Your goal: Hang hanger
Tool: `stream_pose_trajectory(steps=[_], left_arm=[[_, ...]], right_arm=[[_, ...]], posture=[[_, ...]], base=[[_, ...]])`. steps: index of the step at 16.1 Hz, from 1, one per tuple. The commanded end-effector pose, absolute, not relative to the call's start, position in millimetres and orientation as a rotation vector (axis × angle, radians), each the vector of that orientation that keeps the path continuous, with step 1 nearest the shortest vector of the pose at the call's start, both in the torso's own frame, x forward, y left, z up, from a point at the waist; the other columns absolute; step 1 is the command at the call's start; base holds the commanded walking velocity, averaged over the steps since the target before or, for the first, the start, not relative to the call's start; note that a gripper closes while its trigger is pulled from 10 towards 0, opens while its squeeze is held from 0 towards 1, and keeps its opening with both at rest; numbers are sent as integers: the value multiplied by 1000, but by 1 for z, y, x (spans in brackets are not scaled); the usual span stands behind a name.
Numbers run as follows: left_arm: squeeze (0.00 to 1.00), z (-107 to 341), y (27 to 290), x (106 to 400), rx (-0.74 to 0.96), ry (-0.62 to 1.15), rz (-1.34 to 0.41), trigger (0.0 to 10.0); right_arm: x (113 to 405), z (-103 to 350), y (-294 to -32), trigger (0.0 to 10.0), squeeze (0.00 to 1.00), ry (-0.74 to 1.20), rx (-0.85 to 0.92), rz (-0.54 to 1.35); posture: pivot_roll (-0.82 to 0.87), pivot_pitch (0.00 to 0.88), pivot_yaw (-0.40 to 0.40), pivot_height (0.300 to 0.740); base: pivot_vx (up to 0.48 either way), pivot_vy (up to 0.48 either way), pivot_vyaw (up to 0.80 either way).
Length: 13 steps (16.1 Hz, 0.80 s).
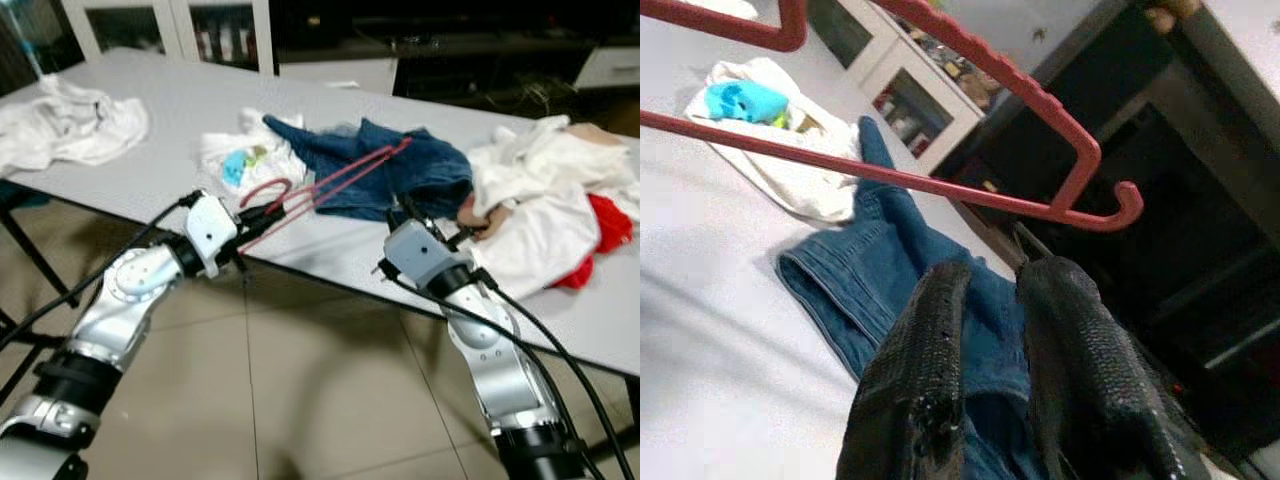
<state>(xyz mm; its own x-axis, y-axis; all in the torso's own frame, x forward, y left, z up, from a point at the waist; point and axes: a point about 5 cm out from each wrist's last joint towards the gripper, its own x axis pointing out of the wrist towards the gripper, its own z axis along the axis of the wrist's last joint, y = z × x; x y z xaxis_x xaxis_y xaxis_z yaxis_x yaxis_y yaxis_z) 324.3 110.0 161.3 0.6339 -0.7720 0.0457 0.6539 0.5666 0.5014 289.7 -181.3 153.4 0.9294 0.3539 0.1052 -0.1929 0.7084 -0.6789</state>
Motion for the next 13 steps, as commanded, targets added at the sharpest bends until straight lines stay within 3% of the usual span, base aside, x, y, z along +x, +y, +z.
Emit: stream_pose_trajectory(steps=[1,13], left_arm=[[0,161,114,326,474,-260,-835,10000],[0,163,114,328,472,-265,-831,10000]], right_arm=[[293,156,-180,10000,0,-247,-717,305],[293,159,-183,10000,0,-254,-719,296]], posture=[[19,0,7,723],[14,0,10,723]], base=[[341,0,0],[313,0,0]])
